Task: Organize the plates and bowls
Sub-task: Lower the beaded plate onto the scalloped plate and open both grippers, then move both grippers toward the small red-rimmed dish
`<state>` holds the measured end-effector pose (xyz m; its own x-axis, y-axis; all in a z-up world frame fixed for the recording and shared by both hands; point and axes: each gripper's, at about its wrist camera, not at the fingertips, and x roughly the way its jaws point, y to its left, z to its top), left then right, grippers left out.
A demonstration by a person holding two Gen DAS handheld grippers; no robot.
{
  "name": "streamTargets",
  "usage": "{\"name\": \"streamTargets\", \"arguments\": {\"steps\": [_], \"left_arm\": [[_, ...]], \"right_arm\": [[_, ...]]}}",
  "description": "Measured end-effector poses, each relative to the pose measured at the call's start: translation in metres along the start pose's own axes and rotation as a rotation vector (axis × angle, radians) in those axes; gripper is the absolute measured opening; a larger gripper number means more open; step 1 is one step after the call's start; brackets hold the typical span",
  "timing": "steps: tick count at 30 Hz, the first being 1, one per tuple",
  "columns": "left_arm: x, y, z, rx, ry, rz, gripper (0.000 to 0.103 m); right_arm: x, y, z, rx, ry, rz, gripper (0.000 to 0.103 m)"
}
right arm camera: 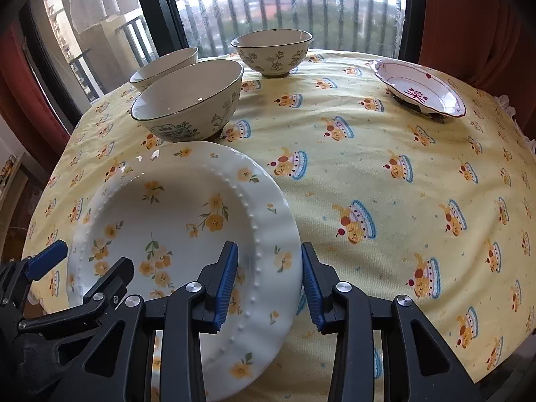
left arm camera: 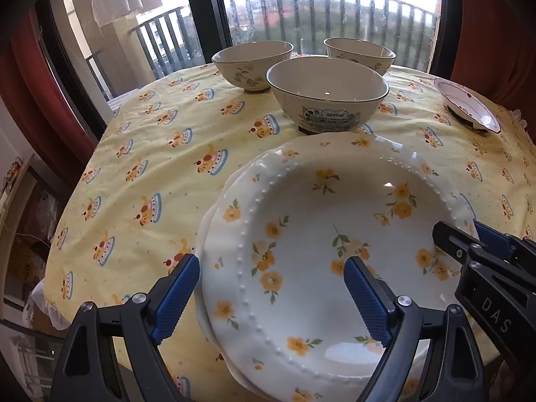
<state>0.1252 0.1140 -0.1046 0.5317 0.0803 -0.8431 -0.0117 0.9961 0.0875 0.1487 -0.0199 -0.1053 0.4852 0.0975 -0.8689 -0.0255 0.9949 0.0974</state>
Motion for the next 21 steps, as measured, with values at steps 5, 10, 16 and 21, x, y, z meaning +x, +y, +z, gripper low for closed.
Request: {"name": "streamTargets", "arguments": {"steps": [5, 10, 16, 21], "left_arm": [[-0.014, -0.005, 0.001, -0.016, -0.033, -0.028, 0.089], [-0.026, -0.012, 0.006, -0.027, -0.057, -0.069, 0.091], [-0.041, -0.033, 0.013, -0.007, -0.098, -0.092, 0.092], [-0.054, -0.06, 0.02, 0.019, -0.142, -0.096, 0.093]], "right_arm": [[-0.017, -0.002, -0.002, -0.017, -0.046, -0.007, 0.045], [-0.04, -0.02, 0.001, 0.008, -0.1, -0.015, 0.062], [-0.067, -0.048, 0.004, 0.041, -0.168, -0.016, 0.071], [-0.084, -0.069, 0.01, 0.035, -0.206, -0.043, 0.071]]}}
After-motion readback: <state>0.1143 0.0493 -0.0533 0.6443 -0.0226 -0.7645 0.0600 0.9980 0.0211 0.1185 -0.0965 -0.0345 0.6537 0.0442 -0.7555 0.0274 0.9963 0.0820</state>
